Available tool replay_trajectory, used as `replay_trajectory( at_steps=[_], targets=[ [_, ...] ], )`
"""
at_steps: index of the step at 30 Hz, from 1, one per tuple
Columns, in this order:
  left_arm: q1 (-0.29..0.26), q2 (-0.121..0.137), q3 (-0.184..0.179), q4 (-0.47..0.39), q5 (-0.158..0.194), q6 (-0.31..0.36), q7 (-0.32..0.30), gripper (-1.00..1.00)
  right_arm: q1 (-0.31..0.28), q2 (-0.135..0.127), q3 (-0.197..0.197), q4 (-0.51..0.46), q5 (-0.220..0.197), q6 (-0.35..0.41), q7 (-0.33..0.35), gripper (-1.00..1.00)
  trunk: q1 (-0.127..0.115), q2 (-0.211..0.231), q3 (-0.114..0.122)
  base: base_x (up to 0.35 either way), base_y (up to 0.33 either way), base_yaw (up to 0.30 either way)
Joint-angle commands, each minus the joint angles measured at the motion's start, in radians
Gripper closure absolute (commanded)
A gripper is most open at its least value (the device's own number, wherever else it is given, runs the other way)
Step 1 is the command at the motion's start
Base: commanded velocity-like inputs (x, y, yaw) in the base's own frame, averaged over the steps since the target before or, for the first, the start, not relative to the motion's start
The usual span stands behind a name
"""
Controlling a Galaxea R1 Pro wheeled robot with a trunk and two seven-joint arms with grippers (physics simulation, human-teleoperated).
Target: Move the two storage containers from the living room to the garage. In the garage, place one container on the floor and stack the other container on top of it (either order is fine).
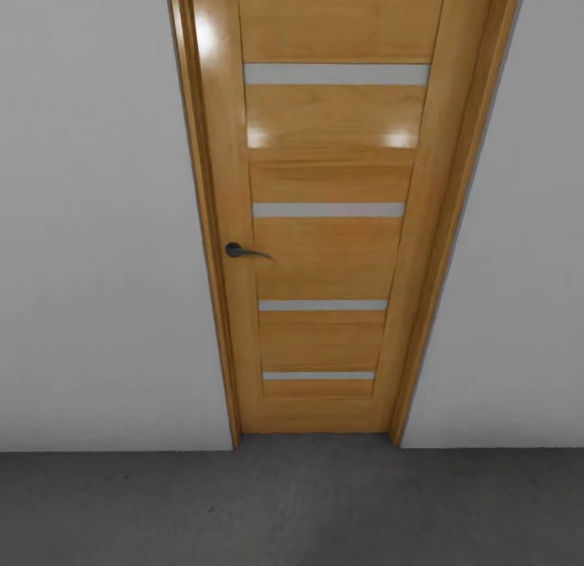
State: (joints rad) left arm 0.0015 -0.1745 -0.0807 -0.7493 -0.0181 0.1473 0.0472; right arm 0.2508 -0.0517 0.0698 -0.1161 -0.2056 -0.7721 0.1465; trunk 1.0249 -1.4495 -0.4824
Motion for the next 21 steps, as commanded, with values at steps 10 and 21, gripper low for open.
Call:
replay_trajectory(
  at_steps=[10, 21],
  targets=[
    [0.000, 0.000, -0.002, -0.002, -0.003, 0.009, 0.007, -1.00, 0.001, -0.001, 0.007, -0.002, -0.009, -0.001, 0.007, -1.00, 0.000, 0.000, -0.001, 0.046, -0.011, 0.117],
    [0.000, 0.000, -0.002, -0.002, -0.003, 0.008, 0.008, -1.00, 0.001, -0.001, 0.007, -0.002, -0.009, -0.001, 0.007, -1.00, 0.000, 0.000, -0.001, 0.234, -0.148, 0.002]
  ],
)
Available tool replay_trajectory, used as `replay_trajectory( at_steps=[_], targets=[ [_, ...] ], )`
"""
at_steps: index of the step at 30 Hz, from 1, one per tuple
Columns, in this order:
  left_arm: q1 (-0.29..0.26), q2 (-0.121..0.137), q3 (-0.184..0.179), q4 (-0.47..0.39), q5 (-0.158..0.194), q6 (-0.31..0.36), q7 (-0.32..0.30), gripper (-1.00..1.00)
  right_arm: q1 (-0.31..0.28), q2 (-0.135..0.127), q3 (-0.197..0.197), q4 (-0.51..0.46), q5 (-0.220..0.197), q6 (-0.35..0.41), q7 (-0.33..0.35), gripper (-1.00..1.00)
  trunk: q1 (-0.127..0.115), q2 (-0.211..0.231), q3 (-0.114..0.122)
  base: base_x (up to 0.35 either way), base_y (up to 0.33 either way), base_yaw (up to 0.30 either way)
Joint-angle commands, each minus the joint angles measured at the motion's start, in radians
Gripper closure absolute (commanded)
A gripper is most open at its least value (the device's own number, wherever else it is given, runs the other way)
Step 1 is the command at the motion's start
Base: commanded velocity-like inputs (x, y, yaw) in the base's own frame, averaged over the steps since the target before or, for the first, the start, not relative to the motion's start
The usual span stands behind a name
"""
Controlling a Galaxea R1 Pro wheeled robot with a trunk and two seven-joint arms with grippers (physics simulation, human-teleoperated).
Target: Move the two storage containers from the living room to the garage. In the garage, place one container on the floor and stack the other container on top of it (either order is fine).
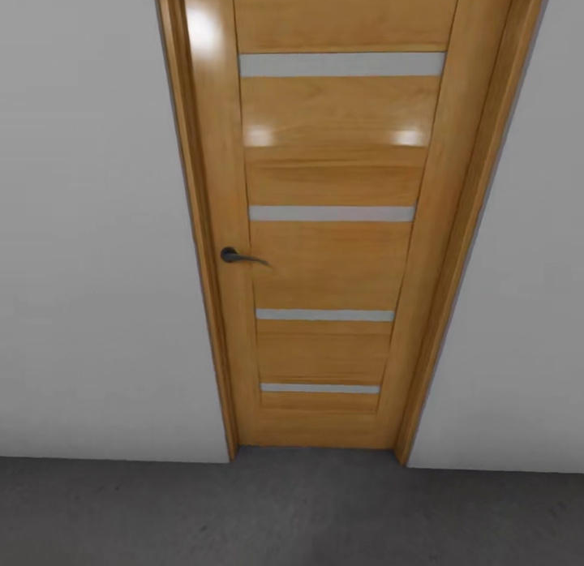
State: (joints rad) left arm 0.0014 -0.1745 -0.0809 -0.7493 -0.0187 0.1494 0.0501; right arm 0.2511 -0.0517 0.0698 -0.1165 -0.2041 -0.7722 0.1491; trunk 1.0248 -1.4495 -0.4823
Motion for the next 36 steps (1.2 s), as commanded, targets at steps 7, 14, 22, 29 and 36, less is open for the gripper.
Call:
replay_trajectory(
  at_steps=[7, 14, 22, 29, 36],
  targets=[
    [0.000, 0.000, -0.002, -0.002, -0.001, 0.006, 0.004, -1.00, 0.000, -0.001, 0.007, -0.002, -0.011, -0.001, 0.004, -1.00, 0.000, -0.001, -0.001, 0.046, 0.000, 0.000],
    [0.000, 0.000, -0.002, -0.002, -0.001, 0.007, 0.003, -1.00, 0.000, -0.001, 0.007, -0.002, -0.011, -0.001, 0.002, -1.00, 0.000, -0.001, -0.001, 0.250, 0.074, 0.000],
    [0.000, 0.000, -0.002, -0.002, -0.001, 0.006, 0.004, -1.00, 0.000, 0.000, 0.007, -0.002, -0.010, -0.001, 0.005, -1.00, 0.000, -0.001, -0.001, 0.054, 0.009, 0.000],
    [0.000, 0.000, -0.002, -0.002, -0.001, 0.006, 0.002, -1.00, 0.000, -0.001, 0.008, -0.002, -0.008, -0.001, 0.006, -1.00, 0.000, -0.001, -0.001, 0.008, 0.000, 0.000],
    [0.000, 0.000, -0.003, -0.004, -0.001, 0.008, 0.002, -1.00, 0.000, -0.002, 0.007, -0.003, -0.006, -0.001, 0.006, -1.00, 0.000, -0.001, -0.001, 0.225, 0.000, 0.000]
  ],
)
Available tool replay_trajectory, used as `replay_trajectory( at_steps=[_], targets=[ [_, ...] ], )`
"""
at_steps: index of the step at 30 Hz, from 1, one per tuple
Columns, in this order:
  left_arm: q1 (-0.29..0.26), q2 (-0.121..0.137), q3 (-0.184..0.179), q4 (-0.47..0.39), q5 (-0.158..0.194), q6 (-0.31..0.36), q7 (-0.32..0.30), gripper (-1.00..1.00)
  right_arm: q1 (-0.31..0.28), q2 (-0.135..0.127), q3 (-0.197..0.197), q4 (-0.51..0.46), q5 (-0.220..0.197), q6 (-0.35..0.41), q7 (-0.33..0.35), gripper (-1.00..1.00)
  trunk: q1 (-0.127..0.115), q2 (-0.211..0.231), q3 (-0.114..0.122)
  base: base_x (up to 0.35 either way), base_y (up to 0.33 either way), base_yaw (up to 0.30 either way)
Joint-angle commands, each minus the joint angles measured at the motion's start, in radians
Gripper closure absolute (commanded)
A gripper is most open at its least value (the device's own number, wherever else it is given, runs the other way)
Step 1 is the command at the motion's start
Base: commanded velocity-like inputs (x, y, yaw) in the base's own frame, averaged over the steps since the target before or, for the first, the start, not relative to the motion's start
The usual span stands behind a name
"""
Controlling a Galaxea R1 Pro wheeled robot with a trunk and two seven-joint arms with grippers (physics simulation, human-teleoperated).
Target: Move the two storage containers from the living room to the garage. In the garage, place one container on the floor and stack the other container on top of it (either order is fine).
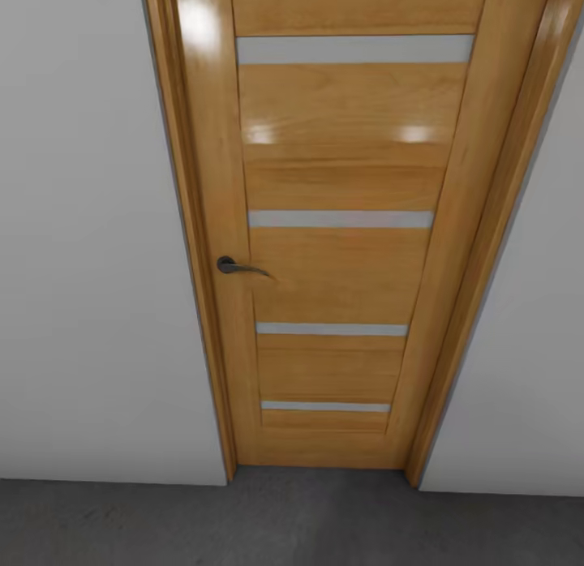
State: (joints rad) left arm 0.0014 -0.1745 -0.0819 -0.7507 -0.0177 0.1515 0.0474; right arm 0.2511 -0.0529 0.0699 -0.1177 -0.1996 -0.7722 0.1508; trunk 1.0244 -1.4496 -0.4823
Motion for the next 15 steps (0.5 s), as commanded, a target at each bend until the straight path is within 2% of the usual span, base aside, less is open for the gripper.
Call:
replay_trajectory(
  at_steps=[1, 6, 11, 15],
  targets=[
    [0.000, 0.000, -0.002, -0.002, -0.002, 0.006, 0.005, -1.00, 0.000, 0.000, 0.007, -0.002, -0.011, -0.001, 0.004, -1.00, 0.001, 0.000, -0.001, 0.309, 0.000, 0.000],
    [0.000, 0.000, -0.001, -0.002, -0.002, 0.004, 0.007, -1.00, 0.000, -0.001, 0.007, -0.002, -0.011, -0.001, 0.004, -1.00, 0.001, 0.000, -0.001, 0.243, 0.000, 0.000],
    [0.000, 0.000, -0.001, -0.004, -0.002, 0.003, 0.009, -1.00, 0.000, -0.001, 0.008, -0.002, -0.011, -0.001, 0.004, -1.00, 0.001, 0.000, -0.001, 0.052, 0.000, 0.000],
    [0.000, 0.000, 0.000, -0.055, 0.000, 0.005, 0.005, -1.00, 0.000, -0.001, 0.008, -0.002, -0.012, -0.001, 0.004, -1.00, 0.001, 0.000, -0.001, 0.009, 0.000, 0.000]
  ],
)
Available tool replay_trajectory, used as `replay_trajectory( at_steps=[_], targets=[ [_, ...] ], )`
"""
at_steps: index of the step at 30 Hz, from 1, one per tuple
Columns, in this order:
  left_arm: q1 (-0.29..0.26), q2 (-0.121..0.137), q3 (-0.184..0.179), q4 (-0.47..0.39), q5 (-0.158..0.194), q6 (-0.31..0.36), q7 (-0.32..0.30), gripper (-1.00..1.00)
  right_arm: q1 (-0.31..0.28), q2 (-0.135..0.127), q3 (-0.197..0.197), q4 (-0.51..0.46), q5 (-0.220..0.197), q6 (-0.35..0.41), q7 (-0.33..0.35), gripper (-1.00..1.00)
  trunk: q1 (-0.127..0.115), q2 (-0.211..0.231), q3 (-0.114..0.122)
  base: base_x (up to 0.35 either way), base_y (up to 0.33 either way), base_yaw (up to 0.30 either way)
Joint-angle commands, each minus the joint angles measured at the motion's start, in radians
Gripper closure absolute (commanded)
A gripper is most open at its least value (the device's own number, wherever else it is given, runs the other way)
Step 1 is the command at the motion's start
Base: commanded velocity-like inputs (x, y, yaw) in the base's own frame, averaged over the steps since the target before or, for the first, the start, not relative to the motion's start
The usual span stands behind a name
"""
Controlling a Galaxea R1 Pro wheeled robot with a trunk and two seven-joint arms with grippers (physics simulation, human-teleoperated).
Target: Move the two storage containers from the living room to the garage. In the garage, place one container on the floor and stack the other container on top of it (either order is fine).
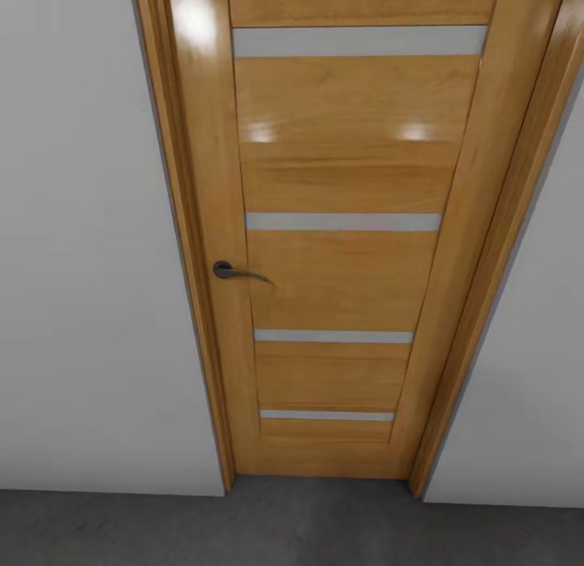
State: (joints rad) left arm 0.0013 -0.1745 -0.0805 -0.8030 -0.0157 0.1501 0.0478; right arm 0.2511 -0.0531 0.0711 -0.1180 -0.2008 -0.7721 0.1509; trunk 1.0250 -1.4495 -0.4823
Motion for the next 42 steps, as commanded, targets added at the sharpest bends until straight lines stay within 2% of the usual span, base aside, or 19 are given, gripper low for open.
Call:
replay_trajectory(
  at_steps=[1, 16, 18, 19, 23, 26, 28, 31, 33, 35, 42],
  targets=[
    [0.000, 0.000, -0.002, -0.008, -0.001, 0.007, 0.005, -1.00, 0.001, -0.001, 0.007, -0.002, -0.011, -0.001, 0.004, -1.00, 0.000, 0.000, -0.001, 0.004, 0.000, 0.000],
    [0.000, 0.000, -0.002, -0.034, -0.005, 0.008, 0.009, -1.00, 0.001, -0.003, 0.006, -0.003, -0.010, 0.000, 0.003, -1.00, 0.000, 0.000, -0.001, 0.100, 0.000, 0.000],
    [-0.004, 0.000, -0.002, -0.087, -0.004, 0.013, 0.010, -1.00, 0.001, -0.009, 0.006, -0.004, -0.009, 0.000, 0.003, -1.00, 0.000, 0.000, -0.001, 0.007, 0.000, 0.000],
    [-0.006, 0.000, -0.002, -0.159, -0.004, 0.015, 0.010, -1.00, 0.001, -0.014, 0.006, -0.006, -0.010, 0.000, 0.001, -1.00, 0.000, 0.000, -0.001, 0.003, 0.000, 0.000],
    [-0.011, 0.000, -0.002, -0.334, -0.003, 0.018, 0.012, -1.00, -0.002, -0.022, 0.005, -0.007, -0.011, -0.001, -0.007, -1.00, 0.000, 0.000, -0.001, 0.001, 0.000, 0.000],
    [-0.024, 0.000, -0.002, -0.382, -0.006, 0.016, 0.015, -1.00, -0.003, -0.025, 0.005, -0.008, -0.011, -0.002, -0.009, -1.00, 0.000, 0.000, -0.001, 0.000, 0.000, 0.000],
    [-0.034, 0.000, 0.000, -0.383, -0.007, 0.010, 0.015, -1.00, -0.004, -0.027, 0.005, -0.008, -0.011, -0.003, -0.010, -1.00, 0.000, 0.000, -0.001, 0.000, 0.000, 0.000],
    [-0.065, 0.000, 0.009, -0.347, -0.009, -0.040, 0.017, -1.00, -0.005, -0.028, 0.004, -0.009, -0.011, -0.005, -0.011, -1.00, 0.000, 0.000, -0.001, 0.000, 0.000, 0.000],
    [-0.116, 0.000, 0.033, -0.287, -0.009, -0.092, 0.026, -1.00, -0.005, -0.028, 0.004, -0.009, -0.011, -0.005, -0.011, -1.00, 0.000, 0.000, -0.001, 0.000, 0.000, 0.000],
    [-0.168, 0.000, 0.051, -0.227, -0.007, -0.112, 0.033, -1.00, -0.006, -0.028, 0.004, -0.009, -0.012, -0.005, -0.011, -1.00, 0.000, 0.000, -0.001, 0.000, 0.000, 0.000],
    [-0.400, 0.000, 0.072, 0.089, 0.000, -0.135, 0.038, -1.00, -0.006, -0.039, 0.004, -0.009, -0.014, -0.004, -0.013, -1.00, 0.000, 0.000, -0.001, 0.000, 0.000, 0.000]
  ],
)
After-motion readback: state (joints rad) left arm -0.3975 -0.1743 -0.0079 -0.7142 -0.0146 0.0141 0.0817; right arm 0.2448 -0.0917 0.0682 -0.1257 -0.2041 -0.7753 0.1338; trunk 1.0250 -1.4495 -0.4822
